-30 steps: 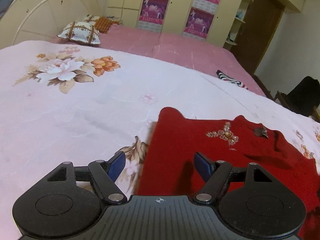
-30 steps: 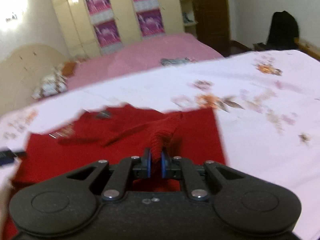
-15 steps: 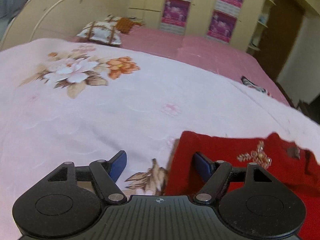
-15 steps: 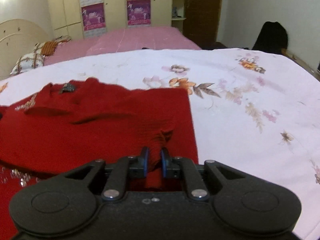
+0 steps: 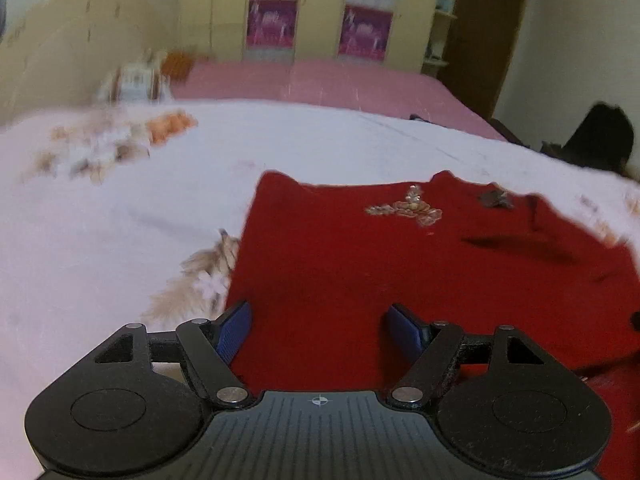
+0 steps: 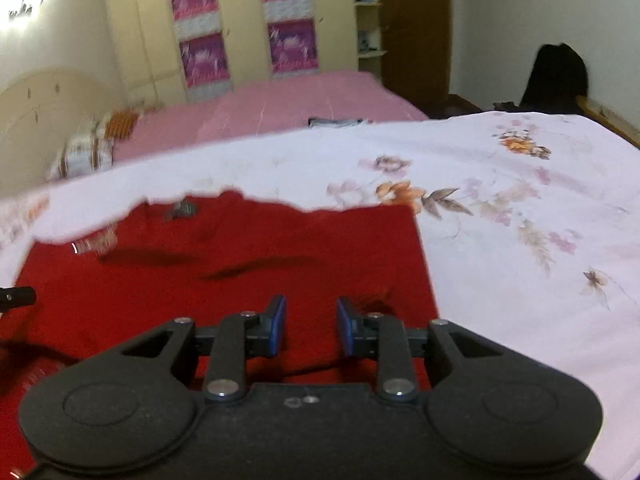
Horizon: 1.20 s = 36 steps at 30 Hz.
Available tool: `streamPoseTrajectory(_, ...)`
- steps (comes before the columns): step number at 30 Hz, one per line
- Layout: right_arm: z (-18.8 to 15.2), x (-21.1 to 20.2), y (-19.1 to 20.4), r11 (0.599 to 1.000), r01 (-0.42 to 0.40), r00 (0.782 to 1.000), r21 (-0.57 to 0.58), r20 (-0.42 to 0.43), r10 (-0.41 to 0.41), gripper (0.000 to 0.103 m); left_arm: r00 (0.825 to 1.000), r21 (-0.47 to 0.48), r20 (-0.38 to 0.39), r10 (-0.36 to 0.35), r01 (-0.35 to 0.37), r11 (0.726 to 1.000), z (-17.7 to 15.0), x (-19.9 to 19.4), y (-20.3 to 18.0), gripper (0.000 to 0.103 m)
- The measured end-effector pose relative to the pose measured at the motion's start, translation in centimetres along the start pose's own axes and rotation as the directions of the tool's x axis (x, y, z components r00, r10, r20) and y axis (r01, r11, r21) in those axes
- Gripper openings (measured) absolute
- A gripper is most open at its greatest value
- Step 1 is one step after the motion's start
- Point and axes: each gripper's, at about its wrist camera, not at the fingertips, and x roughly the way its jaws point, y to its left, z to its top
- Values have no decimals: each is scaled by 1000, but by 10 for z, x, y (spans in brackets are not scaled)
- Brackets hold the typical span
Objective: Fold small clothes
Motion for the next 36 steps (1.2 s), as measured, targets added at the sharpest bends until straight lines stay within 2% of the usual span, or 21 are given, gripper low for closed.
streamPoseTrajectory(2, -6, 4, -13, 1000, -6, 1000, 14, 7, 6, 24, 1000, -1, -3, -6, 6, 1000, 1, -2, 2, 75)
streamPoseTrajectory(8, -8, -7, -29, 997, 54, 998, 53, -13, -54, 24, 1000, -68, -20, 19, -20, 997, 0, -16, 11, 75)
streamPoseTrajectory(10, -8, -14, -31, 996, 31, 1000, 85, -2, -31, 27, 1000, -80, -13, 4, -5, 997, -1, -21, 10, 75)
streamPoseTrajectory(13, 4, -26, -18, 997, -16, 998, 80, 63, 11, 28, 1000, -68, -1, -6, 6, 998, 1, -24, 2, 75)
streamPoseTrajectory(16, 9, -27, 5, 998, -53, 996, 17, 77, 52, 29, 1000, -36, -6, 4, -4, 999, -2, -22, -4, 75)
streamPoseTrajectory(17, 6, -23, 12, 998, -59, 997, -12, 58, 59, 29, 999, -13, -37, 20, -21, 1000, -5, -17, -4, 75)
streamPoseTrajectory(18, 2, -18, 17, 998, -61, 998, -32, 31, 62, 29, 999, -20, -44, 18, -19, 1000, -9, -13, -1, 77)
streamPoseTrajectory(19, -2, -10, 19, 998, -50, 999, -45, -2, 50, 29, 999, -40, -42, 22, -23, 999, -10, -12, 4, 88)
streamPoseTrajectory(20, -7, -2, 17, 998, -34, 999, -49, -32, 33, 29, 998, -63, -53, 28, -32, 998, -10, -11, 8, 90)
streamPoseTrajectory(22, -9, -7, 13, 999, -31, 999, -39, -16, 31, 29, 998, -97, -57, 34, -39, 995, -8, -20, 11, 90)
streamPoseTrajectory(23, -7, -14, 11, 999, -25, 1000, -32, -12, 25, 31, 999, -98, -39, 13, -17, 995, -10, -30, 10, 90)
streamPoseTrajectory(27, -15, -52, 24, 992, -121, 992, -46, 22, 122, 31, 998, -43, -6, -58, 58, 997, -24, -69, -10, 90)
streamPoseTrajectory(31, -41, -75, 56, 971, -220, 975, -95, -18, 220, 30, 990, 24, -54, -131, 132, 991, -54, -94, -44, 90)
streamPoseTrajectory(34, -58, -80, 79, 957, -255, 967, -140, -46, 251, 28, 992, 116, -66, -110, 117, 986, -73, -99, -67, 89)
streamPoseTrajectory(35, -62, -78, 84, 954, -257, 966, -152, -59, 250, 21, 993, 126, -71, -92, 101, 987, -77, -97, -68, 89)
streamPoseTrajectory(36, -64, -76, 87, 956, -242, 970, -165, -72, 233, 21, 994, 132, -87, -70, 81, 988, -81, -92, -67, 89)
